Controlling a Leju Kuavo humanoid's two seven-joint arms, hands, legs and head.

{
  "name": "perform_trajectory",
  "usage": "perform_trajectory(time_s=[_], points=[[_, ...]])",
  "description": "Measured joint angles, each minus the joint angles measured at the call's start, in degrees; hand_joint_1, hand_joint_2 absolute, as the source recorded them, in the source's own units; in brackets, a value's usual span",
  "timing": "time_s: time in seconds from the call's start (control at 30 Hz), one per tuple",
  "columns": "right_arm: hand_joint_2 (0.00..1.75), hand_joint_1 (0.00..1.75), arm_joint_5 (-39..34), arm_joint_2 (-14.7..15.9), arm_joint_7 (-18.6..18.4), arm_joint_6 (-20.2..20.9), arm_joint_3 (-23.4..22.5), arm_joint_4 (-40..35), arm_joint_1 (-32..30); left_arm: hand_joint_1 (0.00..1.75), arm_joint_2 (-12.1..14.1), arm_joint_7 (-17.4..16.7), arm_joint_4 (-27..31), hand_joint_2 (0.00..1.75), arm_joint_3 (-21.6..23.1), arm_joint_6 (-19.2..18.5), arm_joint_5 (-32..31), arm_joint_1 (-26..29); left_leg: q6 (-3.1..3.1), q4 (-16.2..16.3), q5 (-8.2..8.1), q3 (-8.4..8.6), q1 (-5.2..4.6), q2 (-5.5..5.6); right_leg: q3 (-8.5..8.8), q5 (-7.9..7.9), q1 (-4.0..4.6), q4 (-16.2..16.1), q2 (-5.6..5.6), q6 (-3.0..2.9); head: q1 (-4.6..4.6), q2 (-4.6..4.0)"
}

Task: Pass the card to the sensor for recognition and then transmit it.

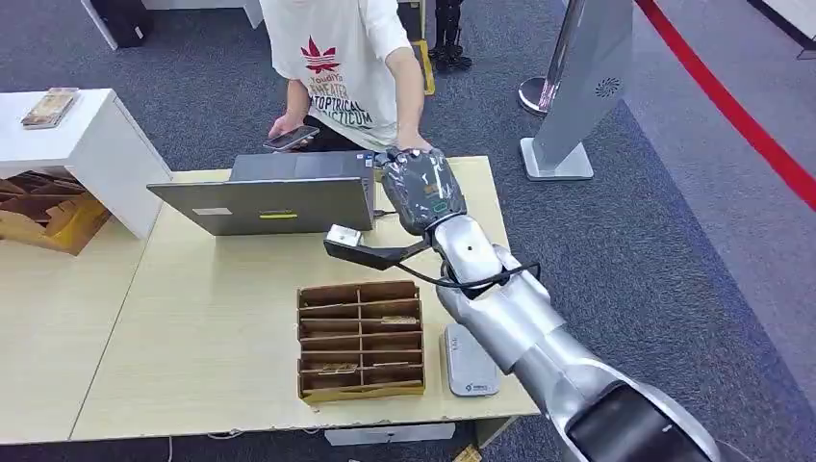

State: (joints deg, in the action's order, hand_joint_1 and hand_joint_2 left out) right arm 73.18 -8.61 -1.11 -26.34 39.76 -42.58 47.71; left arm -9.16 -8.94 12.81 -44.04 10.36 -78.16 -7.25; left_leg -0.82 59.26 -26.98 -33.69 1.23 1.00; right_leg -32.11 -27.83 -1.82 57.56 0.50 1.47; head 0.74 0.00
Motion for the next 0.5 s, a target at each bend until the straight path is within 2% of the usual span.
perform_trajectory(time_s=[0.27,0.5], points=[[1.75,1.75,-0.6,0.0,0.2,-0.1,-0.5,0.6,-0.2,0.0,0.0,0.0,0.0,0.0,0.2,0.4,0.6,0.0,0.0,0.0,0.0,0.0,0.0,0.0,0.0,0.0,0.0,0.0,0.0,0.0,0.0,0.0],[1.75,1.75,-6.8,-0.5,3.6,-0.7,-2.3,-1.8,-2.2,0.0,0.0,0.1,0.0,0.0,0.5,0.9,1.9,0.1,0.0,0.0,0.0,0.0,0.0,0.0,0.0,0.0,0.0,0.0,0.0,0.0,0.0,0.0]])
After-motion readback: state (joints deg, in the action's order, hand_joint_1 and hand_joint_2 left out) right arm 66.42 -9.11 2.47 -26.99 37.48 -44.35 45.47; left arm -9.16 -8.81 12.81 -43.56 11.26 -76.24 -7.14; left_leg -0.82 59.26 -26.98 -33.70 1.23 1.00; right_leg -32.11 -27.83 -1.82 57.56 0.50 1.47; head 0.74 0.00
